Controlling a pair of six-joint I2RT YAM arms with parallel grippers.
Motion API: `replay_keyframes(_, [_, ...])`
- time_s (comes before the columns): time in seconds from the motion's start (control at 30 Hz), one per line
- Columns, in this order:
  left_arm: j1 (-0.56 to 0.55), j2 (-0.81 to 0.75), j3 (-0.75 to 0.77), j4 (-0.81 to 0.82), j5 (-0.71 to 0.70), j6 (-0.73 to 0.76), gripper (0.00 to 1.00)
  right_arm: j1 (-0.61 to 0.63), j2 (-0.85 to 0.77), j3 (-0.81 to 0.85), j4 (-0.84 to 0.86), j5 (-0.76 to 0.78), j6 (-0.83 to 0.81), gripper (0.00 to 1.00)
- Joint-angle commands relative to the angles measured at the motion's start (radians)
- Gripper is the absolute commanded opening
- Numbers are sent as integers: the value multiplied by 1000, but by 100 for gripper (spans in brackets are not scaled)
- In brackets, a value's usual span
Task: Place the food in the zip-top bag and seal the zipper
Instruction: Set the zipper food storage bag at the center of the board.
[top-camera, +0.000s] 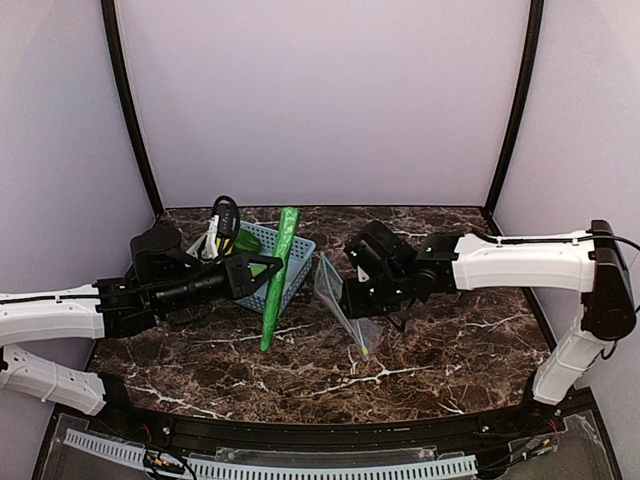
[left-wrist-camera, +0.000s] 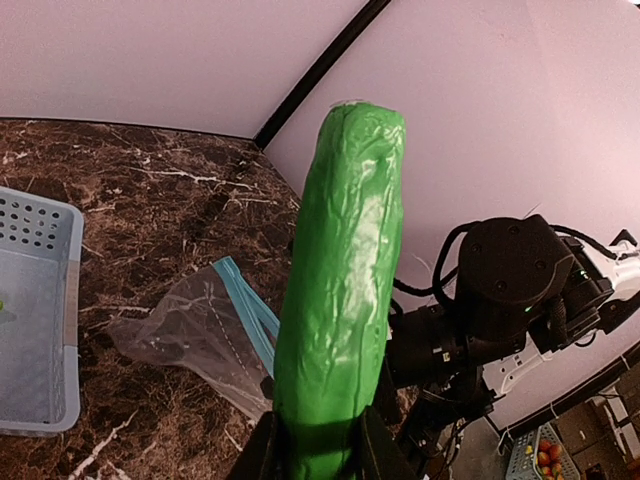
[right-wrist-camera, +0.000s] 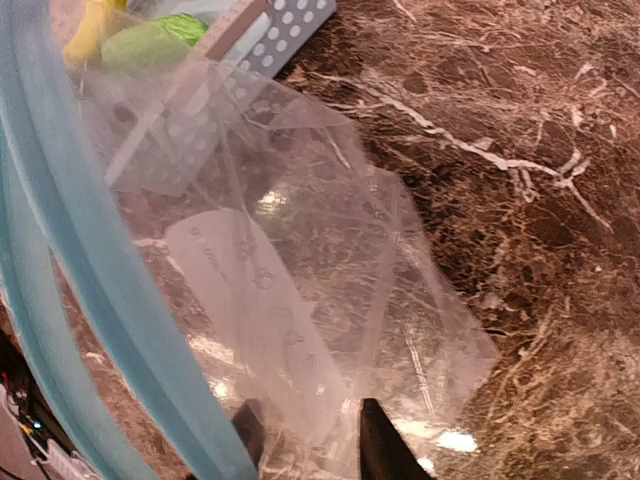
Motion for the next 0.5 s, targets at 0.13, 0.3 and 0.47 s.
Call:
replay_keyframes(0.13, [2, -58, -79, -46, -15, -74, 18, 11, -94, 18, 78, -142, -45, 64])
replay_keyframes(0.3, [3, -72, -85, -34, -12, -77, 18, 11, -184, -26, 64, -212, -52, 77])
replay_keyframes(0.47, [2, -43, -84, 9, 44, -79, 18, 10, -307, -122, 230, -301, -48, 86])
